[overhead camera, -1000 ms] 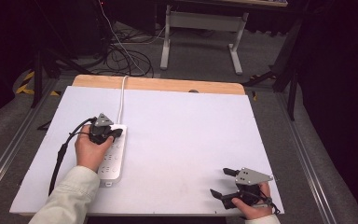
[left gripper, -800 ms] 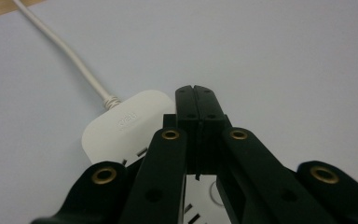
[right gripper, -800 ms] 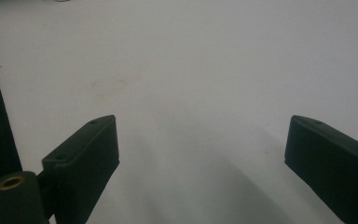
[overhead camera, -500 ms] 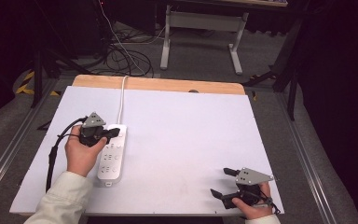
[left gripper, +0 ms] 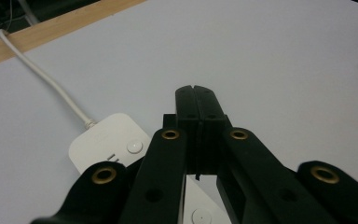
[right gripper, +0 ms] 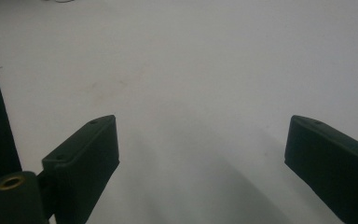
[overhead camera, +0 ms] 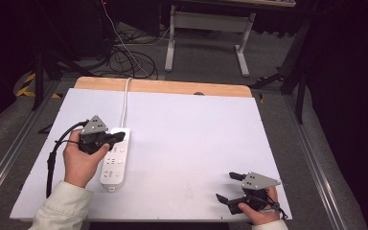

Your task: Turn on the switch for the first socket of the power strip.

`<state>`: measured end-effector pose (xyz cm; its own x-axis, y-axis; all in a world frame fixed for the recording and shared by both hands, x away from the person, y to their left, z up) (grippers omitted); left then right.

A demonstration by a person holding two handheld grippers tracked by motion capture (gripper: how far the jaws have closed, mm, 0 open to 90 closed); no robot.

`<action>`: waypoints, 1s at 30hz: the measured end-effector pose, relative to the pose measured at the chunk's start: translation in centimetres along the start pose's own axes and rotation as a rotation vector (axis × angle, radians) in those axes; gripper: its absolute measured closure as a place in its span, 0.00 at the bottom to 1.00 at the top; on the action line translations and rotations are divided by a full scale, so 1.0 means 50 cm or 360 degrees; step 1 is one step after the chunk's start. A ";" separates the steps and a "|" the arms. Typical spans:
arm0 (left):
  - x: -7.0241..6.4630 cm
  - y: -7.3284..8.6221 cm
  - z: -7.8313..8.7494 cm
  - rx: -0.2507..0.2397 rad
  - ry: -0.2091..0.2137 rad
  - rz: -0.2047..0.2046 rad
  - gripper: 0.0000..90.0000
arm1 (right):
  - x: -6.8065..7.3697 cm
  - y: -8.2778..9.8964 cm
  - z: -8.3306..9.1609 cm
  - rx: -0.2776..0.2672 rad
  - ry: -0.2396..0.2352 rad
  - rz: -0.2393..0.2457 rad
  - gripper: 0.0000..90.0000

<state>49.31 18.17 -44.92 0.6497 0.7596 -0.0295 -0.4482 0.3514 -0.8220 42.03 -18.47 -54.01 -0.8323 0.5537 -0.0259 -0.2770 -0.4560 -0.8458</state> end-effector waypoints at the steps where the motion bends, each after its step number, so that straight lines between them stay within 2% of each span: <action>1: -0.002 -0.001 0.002 -0.0009 0.0008 0.0008 1.00 | 0.000 0.000 0.000 -0.0003 -0.0001 -0.0003 0.11; 3: 0.000 -0.002 0.010 -0.0030 -0.0008 0.0019 0.97 | 0.000 -0.001 0.001 -0.0006 0.0001 -0.0002 0.11; 4: 0.000 -0.002 0.017 -0.0040 -0.0015 0.0023 0.81 | -0.001 -0.001 0.002 -0.0004 0.0003 -0.0003 0.11; 5: 0.000 -0.002 0.017 -0.0040 -0.0015 0.0023 0.76 | -0.001 -0.001 0.002 -0.0004 0.0003 -0.0003 0.11; 6: -0.003 -0.003 0.022 -0.0061 -0.0003 0.0033 0.71 | 0.000 -0.001 0.001 -0.0007 -0.0001 -0.0003 0.11; 7: -0.005 -0.003 0.028 -0.0074 0.0011 0.0042 0.71 | 0.000 -0.001 0.001 -0.0007 -0.0001 -0.0003 0.11; 8: -0.008 -0.005 0.033 -0.0098 0.0024 0.0050 0.63 | 0.001 -0.002 0.002 -0.0009 -0.0002 -0.0005 0.11; 9: -0.010 -0.005 0.039 -0.0103 0.0029 0.0049 0.63 | 0.001 -0.002 0.002 -0.0009 -0.0002 -0.0005 0.11; 10: -0.012 -0.006 0.044 -0.0113 0.0026 0.0036 0.54 | 0.001 -0.002 0.002 -0.0010 0.0000 -0.0002 0.11; 11: -0.015 -0.007 0.050 -0.0123 0.0031 0.0035 0.54 | 0.001 -0.002 0.002 -0.0010 0.0000 -0.0002 0.11; 12: -0.018 -0.007 0.055 -0.0132 0.0035 0.0033 0.46 | 0.001 -0.002 0.003 -0.0013 0.0001 -0.0003 0.11; 14: -0.026 -0.007 0.065 -0.0155 0.0056 0.0023 0.43 | 0.001 -0.002 0.004 -0.0013 0.0002 -0.0004 0.11; 15: -0.030 -0.006 0.070 -0.0169 0.0081 0.0025 0.35 | 0.002 -0.002 0.004 -0.0014 0.0000 -0.0004 0.11; 17: -0.035 -0.003 0.080 -0.0185 0.0109 0.0005 0.30 | 0.001 -0.002 0.004 -0.0014 0.0000 -0.0003 0.11; 21: -0.046 0.000 0.100 -0.0233 0.0160 0.0011 0.22 | 0.001 -0.001 0.005 -0.0012 0.0002 -0.0007 0.11; 23: -0.050 0.005 0.107 -0.0243 0.0176 -0.0019 0.21 | 0.001 -0.001 0.005 -0.0013 0.0003 -0.0007 0.11; 30: -0.069 0.036 0.130 -0.0280 0.0250 -0.0062 0.15 | 0.003 -0.002 0.005 -0.0014 0.0003 -0.0004 0.11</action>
<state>42.27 19.77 -42.60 0.7580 0.6482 -0.0728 -0.3160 0.2673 -0.9103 41.84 -18.52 -53.79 -0.8307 0.5562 -0.0251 -0.2747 -0.4487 -0.8504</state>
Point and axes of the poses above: each handheld gripper's, and its own axes: z roughly backward along the jaws, y roughly out of its underside, x roughly to its left, the point moved 9 cm from there along -z, roughly forward along the jaws, and after that the axes turned 2 degrees about z, right-handed, at the moved point
